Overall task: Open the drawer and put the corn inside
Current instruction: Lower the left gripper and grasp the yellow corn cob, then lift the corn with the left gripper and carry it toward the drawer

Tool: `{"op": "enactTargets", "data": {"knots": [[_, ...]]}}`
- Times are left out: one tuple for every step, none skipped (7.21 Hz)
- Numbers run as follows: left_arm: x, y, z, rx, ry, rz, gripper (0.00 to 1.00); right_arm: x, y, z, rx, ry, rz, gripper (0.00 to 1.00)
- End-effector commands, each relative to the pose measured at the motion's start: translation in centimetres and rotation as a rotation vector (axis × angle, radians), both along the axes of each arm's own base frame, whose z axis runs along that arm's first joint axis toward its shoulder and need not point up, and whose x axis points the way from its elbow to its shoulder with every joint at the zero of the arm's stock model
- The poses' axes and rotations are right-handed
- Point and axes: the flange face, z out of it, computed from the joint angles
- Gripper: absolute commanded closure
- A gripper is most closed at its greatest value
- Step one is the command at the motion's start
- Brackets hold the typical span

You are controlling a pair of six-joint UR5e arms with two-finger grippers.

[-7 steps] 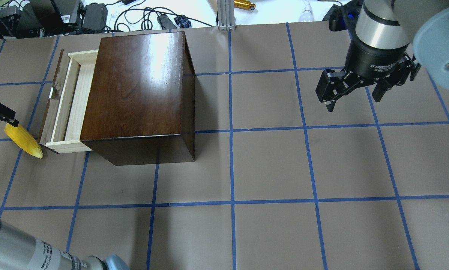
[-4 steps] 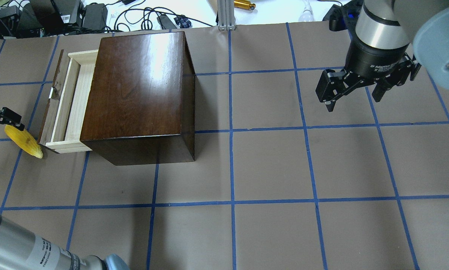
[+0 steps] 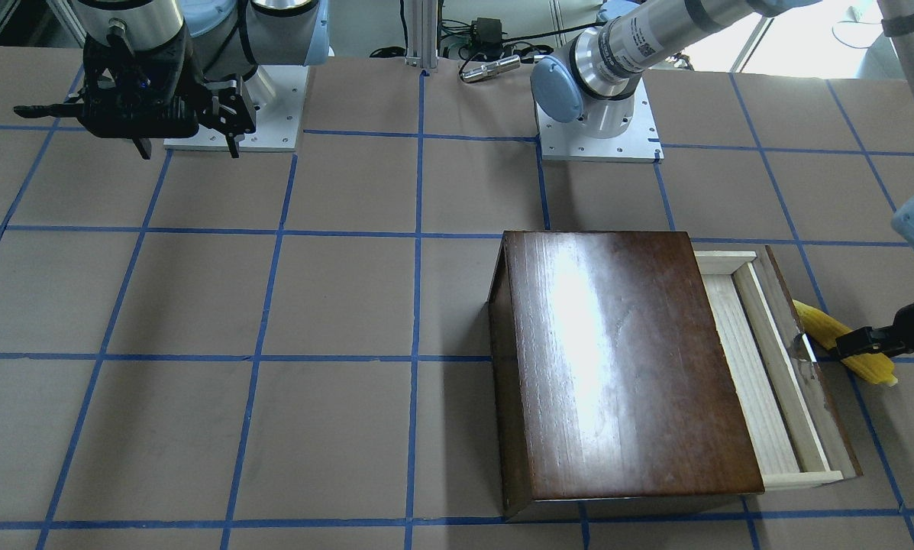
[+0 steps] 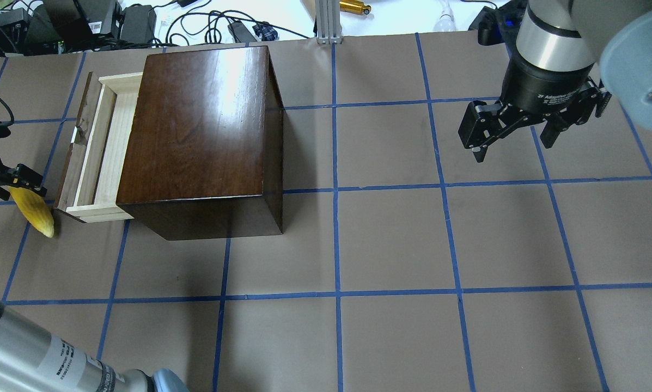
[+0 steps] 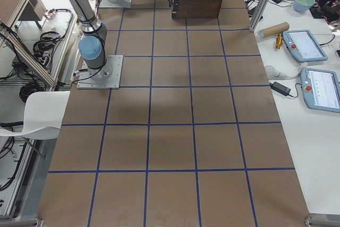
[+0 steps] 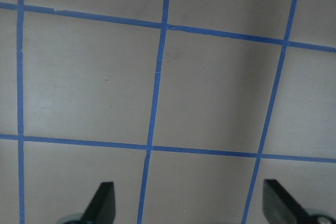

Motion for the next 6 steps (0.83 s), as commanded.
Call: {"op": "enactTargets", "data": {"knots": [[0.03, -0.03, -1.15, 0.01, 0.009, 0.0, 0.0, 0.01, -0.04, -0.06, 0.001, 0.0, 0.0, 0.0], [0.07, -0.07, -1.39, 0.013, 0.012, -0.001, 0.0, 0.01, -0.04, -0.06, 0.001, 0.0, 0.0, 0.0], [0.05, -0.03, -1.56, 0.016, 0.013, -0.003, 0.0, 0.01, -0.04, -0.06, 0.001, 0.0, 0.0, 0.0], [0.05, -0.03, -1.56, 0.016, 0.013, -0.003, 0.0, -0.01, 0.01, 0.01, 0.0, 0.001, 0.0, 0.0], [0.07, -0.07, -1.49, 0.014, 0.013, -0.003, 0.15, 0.01, -0.04, -0.06, 0.001, 0.0, 0.0, 0.0], [0.15, -0.14, -1.51, 0.009, 0.006, -0.003, 0.52, -0.01, 0.01, 0.01, 0.0, 0.001, 0.0, 0.0]]}}
